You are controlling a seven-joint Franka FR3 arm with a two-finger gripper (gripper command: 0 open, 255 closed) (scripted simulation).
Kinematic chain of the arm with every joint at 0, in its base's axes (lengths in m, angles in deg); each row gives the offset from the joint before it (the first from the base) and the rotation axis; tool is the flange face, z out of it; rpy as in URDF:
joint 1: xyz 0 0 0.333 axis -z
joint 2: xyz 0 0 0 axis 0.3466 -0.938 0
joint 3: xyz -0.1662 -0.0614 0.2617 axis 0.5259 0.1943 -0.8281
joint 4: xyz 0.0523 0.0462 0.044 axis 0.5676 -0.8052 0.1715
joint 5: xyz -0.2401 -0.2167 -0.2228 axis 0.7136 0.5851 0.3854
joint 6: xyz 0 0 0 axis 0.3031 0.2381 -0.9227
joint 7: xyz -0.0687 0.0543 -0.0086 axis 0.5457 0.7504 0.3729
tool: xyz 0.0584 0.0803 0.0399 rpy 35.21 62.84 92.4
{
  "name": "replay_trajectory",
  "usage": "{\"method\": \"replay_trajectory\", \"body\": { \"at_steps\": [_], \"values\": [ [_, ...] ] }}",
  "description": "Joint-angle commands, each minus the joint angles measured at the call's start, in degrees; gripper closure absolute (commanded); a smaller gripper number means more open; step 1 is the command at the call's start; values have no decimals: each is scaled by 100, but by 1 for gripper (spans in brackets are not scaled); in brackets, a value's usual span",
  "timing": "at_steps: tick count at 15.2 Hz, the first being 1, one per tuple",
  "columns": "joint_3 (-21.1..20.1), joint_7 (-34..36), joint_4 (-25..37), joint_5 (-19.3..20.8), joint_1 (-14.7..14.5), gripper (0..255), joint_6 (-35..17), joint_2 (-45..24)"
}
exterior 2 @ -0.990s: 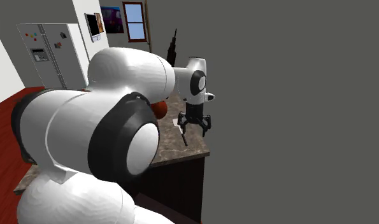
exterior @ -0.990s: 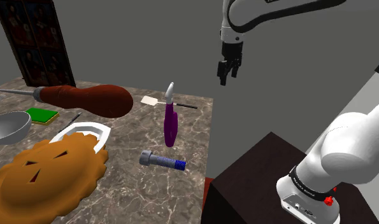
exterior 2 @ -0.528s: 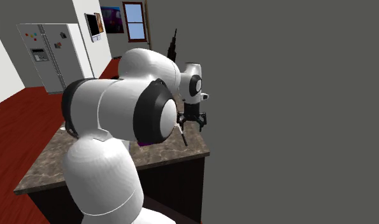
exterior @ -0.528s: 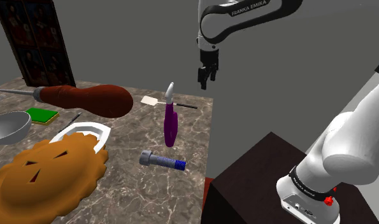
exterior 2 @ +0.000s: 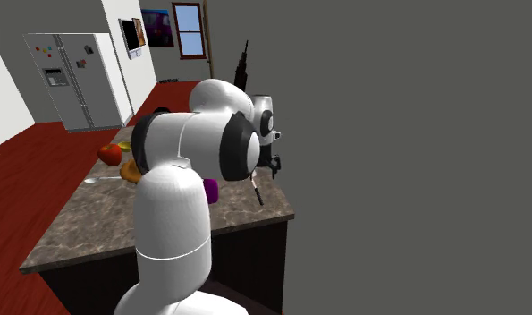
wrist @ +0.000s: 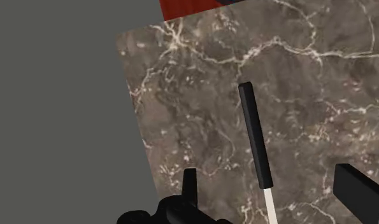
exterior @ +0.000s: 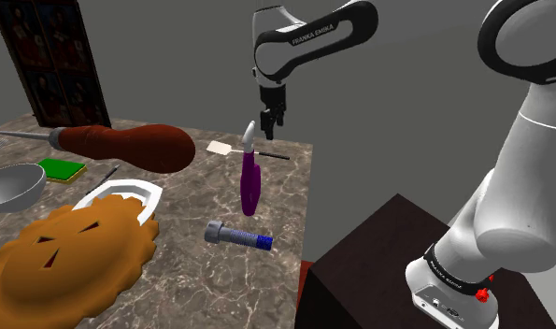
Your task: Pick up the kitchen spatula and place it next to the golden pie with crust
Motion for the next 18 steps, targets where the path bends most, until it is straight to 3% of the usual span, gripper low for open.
{"method": "replay_trajectory", "body": {
  "at_steps": [1,7,18],
  "values": [
    [-67,-143,349,19,-56,0,-24,-349],
    [-272,-454,1525,128,-270,0,16,-1423],
    [-261,-441,1181,146,-263,0,-494,-1589]
  ]
}}
